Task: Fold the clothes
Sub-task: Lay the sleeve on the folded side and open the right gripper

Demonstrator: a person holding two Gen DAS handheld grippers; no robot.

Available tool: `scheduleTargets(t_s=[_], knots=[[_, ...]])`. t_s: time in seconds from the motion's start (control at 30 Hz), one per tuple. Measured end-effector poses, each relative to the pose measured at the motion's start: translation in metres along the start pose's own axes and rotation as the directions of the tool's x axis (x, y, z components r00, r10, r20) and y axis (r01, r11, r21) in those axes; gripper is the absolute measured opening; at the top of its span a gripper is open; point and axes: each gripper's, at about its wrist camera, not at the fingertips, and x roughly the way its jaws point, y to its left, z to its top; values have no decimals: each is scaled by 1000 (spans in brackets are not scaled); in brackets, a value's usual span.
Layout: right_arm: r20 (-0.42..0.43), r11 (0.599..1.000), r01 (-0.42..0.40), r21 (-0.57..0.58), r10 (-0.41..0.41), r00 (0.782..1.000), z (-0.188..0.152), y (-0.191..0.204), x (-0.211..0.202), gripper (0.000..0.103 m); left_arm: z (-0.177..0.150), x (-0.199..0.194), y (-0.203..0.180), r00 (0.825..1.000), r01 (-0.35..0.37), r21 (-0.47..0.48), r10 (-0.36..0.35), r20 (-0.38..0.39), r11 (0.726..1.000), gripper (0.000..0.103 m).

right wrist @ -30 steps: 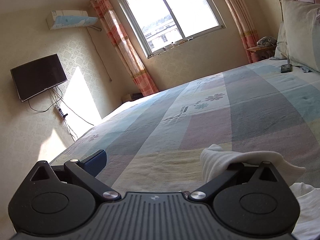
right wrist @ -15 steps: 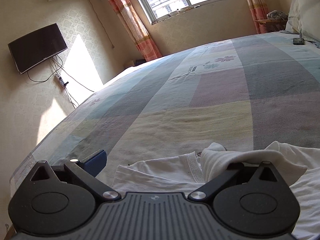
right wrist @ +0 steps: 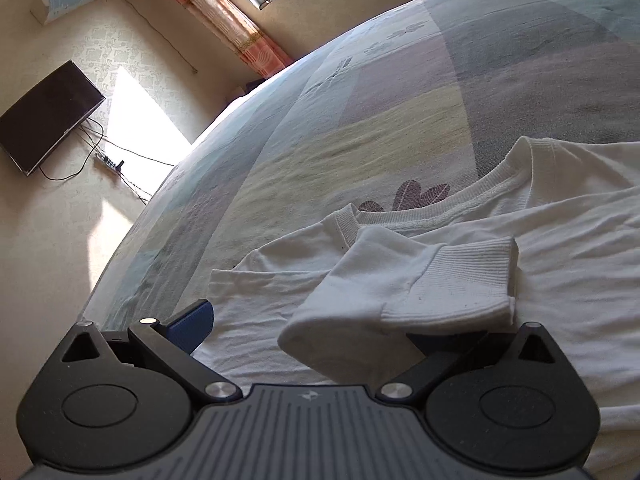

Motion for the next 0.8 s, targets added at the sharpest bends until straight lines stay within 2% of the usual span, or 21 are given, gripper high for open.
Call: scheduleTargets(t_s=[0.13, 0.2, 0.3, 0.4, 0.5, 0.63, 0.8], knots=[[30, 996, -17, 84, 15, 999, 13, -13, -1, 103, -2, 2, 0, 1000, 7, -5, -7, -2, 1000, 102], [38, 996, -40, 84, 37, 999, 17, -9, 2, 103, -3, 3, -1, 1000, 11, -7, -11, -2, 1000, 102], [29, 994, -101, 30, 100, 995, 19, 10, 12, 103, -5, 3, 2, 1000, 6, -19, -6, -4, 1000, 102], [-41, 982, -178, -57, 176, 984, 16, 34, 24, 103, -6, 3, 5, 1000, 5, -33, -6, -4, 999, 102], [-95, 969, -209, -128, 198, 976, 13, 50, 26, 103, -6, 5, 7, 1000, 8, -46, -8, -2, 999, 102], [-70, 973, -198, -116, 191, 979, 21, 42, 2, 103, -5, 8, 6, 1000, 2, -44, -2, -1, 999, 102], [41, 989, -58, -136, 64, 997, 43, 7, -56, 103, -2, 11, 5, 1000, -12, -47, 12, 4, 999, 102]])
